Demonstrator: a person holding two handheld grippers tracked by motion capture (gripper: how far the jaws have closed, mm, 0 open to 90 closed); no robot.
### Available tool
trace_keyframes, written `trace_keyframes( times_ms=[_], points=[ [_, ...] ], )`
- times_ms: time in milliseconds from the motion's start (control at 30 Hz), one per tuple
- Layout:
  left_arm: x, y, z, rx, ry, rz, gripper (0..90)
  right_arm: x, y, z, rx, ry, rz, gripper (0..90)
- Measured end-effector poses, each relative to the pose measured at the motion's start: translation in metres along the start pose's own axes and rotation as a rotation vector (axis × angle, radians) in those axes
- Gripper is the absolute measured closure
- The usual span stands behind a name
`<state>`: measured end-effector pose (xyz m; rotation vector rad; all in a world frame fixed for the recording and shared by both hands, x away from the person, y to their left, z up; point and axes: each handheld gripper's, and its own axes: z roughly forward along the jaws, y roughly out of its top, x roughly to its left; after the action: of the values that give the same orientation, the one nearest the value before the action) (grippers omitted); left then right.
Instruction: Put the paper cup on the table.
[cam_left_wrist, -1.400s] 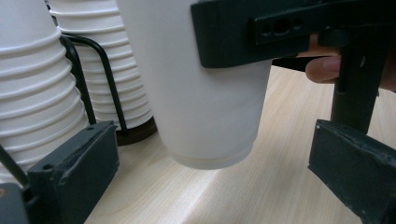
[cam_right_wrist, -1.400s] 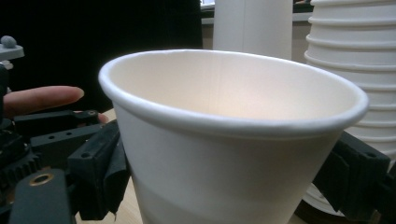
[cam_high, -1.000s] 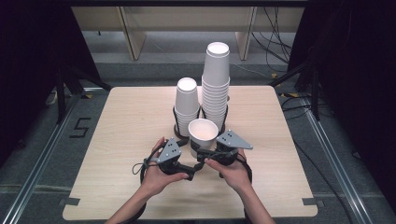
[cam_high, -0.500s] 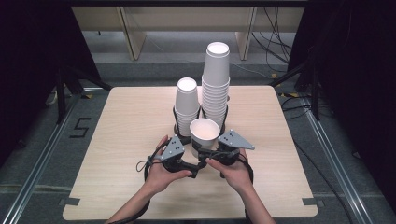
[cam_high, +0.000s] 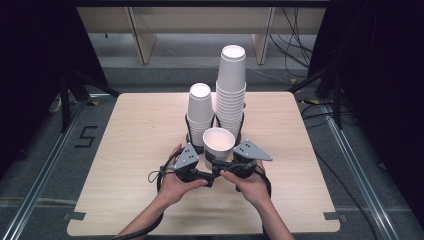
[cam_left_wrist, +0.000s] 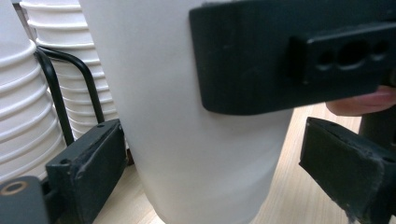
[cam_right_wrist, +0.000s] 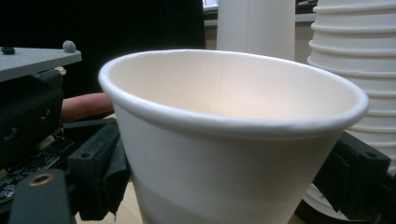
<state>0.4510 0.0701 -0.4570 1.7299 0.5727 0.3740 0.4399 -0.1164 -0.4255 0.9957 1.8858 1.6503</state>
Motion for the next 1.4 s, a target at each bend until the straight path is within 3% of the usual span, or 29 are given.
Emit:
trace_keyframes(
  times_ms=[300, 600, 933, 1033, 1133, 1233, 1400],
  points=[
    [0.0015, 0.0012, 0.0027, -0.013, 0.009, -0.005, 14.1, -0.0001, -0.0011, 0.0013, 0.003, 0.007, 0.001, 15.2],
    [0.0021, 0.0029, 0.0034, -0.016, 0.011, 0.0, 15.1, 0.0011, -0.0002, 0.0004, 0.01, 0.02, 0.01, 15.2],
    [0.0019, 0.0018, 0.0019, -0.018, 0.022, 0.005, 19.3, -0.0005, 0.0001, 0.0024, 0.012, 0.02, -0.011, 14.2],
    [0.0019, 0.0019, 0.0009, -0.021, 0.022, 0.01, 19.8, 0.0011, 0.001, 0.0012, 0.022, 0.034, 0.022, 13.4],
    [0.0018, 0.0023, 0.0003, -0.025, 0.023, 0.015, 20.2, 0.0008, 0.0017, 0.0016, 0.015, 0.036, 0.008, 12.6],
    [0.0023, 0.0024, -0.0002, -0.03, 0.023, 0.012, 20.3, 0.0003, 0.002, 0.0021, 0.015, 0.033, 0.0, 9.2],
    [0.0034, 0.0028, -0.0015, -0.031, 0.024, 0.012, 20.4, 0.0, 0.0027, 0.0013, 0.033, 0.046, 0.031, 1.6]
  ],
)
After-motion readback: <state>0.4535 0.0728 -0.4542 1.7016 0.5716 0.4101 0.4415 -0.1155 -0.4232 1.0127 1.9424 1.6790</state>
